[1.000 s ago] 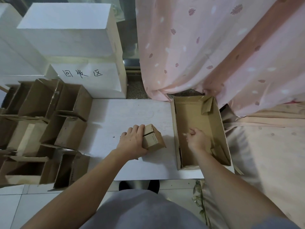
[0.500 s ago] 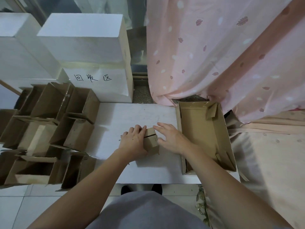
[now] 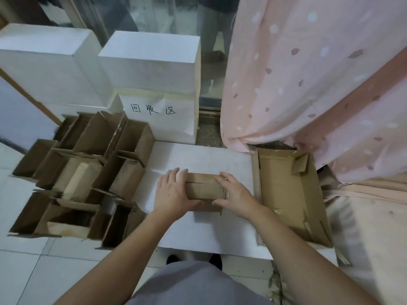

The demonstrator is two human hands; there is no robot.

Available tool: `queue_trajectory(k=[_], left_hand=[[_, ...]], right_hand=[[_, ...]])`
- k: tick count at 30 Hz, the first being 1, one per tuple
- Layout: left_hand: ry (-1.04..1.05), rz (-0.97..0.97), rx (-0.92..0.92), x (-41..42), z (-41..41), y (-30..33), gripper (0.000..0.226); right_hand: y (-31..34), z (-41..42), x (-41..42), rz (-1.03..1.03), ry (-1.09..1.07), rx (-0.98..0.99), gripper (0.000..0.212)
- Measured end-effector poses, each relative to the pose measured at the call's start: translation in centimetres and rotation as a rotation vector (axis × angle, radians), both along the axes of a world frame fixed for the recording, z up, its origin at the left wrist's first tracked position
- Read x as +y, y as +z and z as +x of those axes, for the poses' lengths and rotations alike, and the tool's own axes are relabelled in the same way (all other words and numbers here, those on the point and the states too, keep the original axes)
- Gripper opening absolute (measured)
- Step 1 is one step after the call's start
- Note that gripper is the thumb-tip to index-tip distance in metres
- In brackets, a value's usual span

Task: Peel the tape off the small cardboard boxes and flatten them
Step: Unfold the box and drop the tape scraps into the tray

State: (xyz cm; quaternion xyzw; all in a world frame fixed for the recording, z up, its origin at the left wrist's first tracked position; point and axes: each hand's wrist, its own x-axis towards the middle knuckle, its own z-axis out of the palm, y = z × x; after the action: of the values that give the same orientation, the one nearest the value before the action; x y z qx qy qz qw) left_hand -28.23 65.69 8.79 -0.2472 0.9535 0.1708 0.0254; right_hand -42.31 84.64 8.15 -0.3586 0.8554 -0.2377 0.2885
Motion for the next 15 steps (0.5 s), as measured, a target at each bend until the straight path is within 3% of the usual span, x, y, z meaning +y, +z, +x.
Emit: queue_trajectory(k=[5, 11, 15], left_hand=[[0.169, 0.456, 0.031, -0.3, 1.4, -0.5, 0.100], [0.239, 0.560, 0.151, 0.4, 1.4, -0.3, 0.096], [0.433, 0.671, 0.266, 0.8, 0.7, 0.8, 0.065]], right_hand=[[0.1, 0.3, -0.9, -0.044, -0.048, -0.016, 0.087], [0.9, 1.7, -2.6, -0.132, -0.238, -0.142, 0.099], [1.4, 2.6, -3.9, -0.199, -0.497, -0.202, 0.084]])
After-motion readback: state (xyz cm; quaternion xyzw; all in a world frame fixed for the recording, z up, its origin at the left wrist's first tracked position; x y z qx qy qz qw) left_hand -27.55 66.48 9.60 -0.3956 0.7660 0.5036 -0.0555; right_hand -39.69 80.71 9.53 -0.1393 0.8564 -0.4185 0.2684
